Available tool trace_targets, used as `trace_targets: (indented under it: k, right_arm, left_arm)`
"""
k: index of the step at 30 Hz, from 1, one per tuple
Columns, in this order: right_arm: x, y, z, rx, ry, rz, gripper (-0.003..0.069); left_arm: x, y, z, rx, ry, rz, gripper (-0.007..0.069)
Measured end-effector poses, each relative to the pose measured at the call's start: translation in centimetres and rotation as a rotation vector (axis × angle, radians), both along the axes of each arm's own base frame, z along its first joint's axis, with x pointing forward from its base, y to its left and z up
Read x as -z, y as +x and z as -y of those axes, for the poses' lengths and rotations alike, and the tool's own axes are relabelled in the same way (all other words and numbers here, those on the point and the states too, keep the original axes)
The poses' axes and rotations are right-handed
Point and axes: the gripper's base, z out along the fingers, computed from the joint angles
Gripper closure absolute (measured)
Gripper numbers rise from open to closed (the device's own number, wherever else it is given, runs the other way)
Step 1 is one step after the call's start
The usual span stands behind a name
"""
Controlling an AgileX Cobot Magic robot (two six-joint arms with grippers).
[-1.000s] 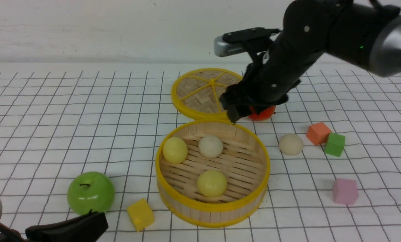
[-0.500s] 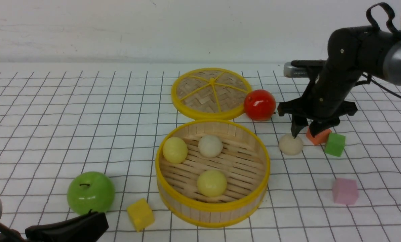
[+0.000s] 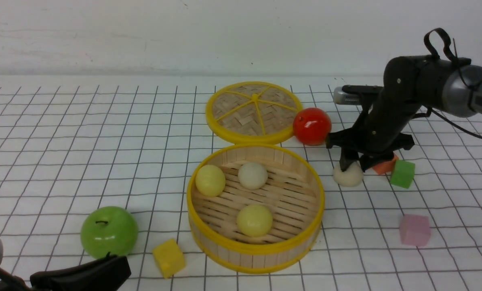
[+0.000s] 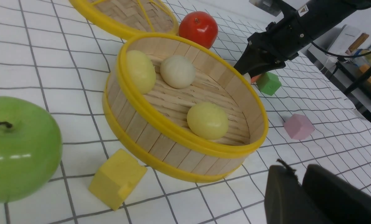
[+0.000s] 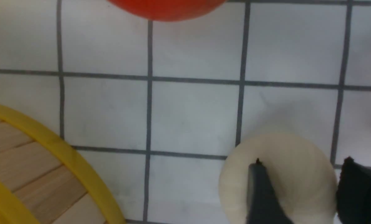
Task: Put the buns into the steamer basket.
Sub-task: Use the right arm to grab a steamed stuffed bun, then use the right arm to put the steamed stuffed bun into the steamer
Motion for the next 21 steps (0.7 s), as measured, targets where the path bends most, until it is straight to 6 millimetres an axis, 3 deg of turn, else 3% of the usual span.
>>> trace_targets:
  k: [9,12,16,18,19,21]
  right_arm:
    - [-0.8,-0.5,0.1,-0.061,-0.016,-0.011,0.0643]
    - [-2.1,-1.0,0.1,-0.082,-0.021,-0.014,0.0645]
    - [-6.0,-2.8,-0.5,-0.143,0.019,-0.001,0.0645]
    - [-8.5,-4.3,-1.8,-0.196,0.08,0.012,0.0645]
    - [-8.7,-4.4,-2.0,-0.202,0.086,0.012,0.0645]
    - [-10.6,-6.2,-4.3,-0.28,0.156,0.015,0.0645]
  left_arm:
    - [0.0,0.0,0.0,0.0,0.0,0.0,0.0531]
    - [0.0,0.0,0.0,0.0,0.0,0.0,0.0528]
    - [0.0,0.0,0.0,0.001,0.001,-0.002,0.0522]
    - [0.0,0.0,0.0,0.001,0.001,-0.002,0.0522]
    - [0.0,0.0,0.0,0.001,0.001,-0.002,0.0522]
    - [0.0,0.0,0.0,0.001,0.001,-0.002,0.0517]
